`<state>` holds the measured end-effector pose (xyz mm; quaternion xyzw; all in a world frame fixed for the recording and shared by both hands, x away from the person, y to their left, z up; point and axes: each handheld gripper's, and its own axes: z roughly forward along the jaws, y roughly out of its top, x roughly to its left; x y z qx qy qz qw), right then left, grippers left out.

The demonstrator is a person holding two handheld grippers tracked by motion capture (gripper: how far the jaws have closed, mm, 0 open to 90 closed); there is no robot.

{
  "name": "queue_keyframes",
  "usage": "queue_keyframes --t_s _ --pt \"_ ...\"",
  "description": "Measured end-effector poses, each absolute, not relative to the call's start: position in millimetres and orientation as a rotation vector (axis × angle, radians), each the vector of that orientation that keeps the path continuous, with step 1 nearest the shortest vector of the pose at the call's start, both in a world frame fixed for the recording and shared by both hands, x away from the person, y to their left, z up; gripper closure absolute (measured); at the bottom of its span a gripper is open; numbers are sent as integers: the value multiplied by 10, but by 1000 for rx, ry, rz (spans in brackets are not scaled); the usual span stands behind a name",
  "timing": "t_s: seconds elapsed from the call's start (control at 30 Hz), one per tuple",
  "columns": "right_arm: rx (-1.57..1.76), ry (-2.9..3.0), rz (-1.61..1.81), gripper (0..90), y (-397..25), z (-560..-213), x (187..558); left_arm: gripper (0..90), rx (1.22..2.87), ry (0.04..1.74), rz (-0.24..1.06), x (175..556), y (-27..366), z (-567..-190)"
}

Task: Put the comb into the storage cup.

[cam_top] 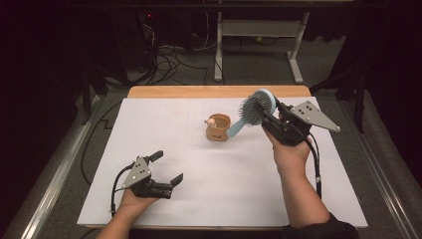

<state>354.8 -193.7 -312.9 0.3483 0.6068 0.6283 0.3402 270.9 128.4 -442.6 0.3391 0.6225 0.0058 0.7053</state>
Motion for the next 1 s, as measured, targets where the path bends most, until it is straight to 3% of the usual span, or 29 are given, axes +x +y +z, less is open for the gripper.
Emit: queue_keyframes --t_s 1.0 --pt "946 1543 1643 604 -1756 -3117 3881 4 742 1391 -11 2696 1291 -4426"
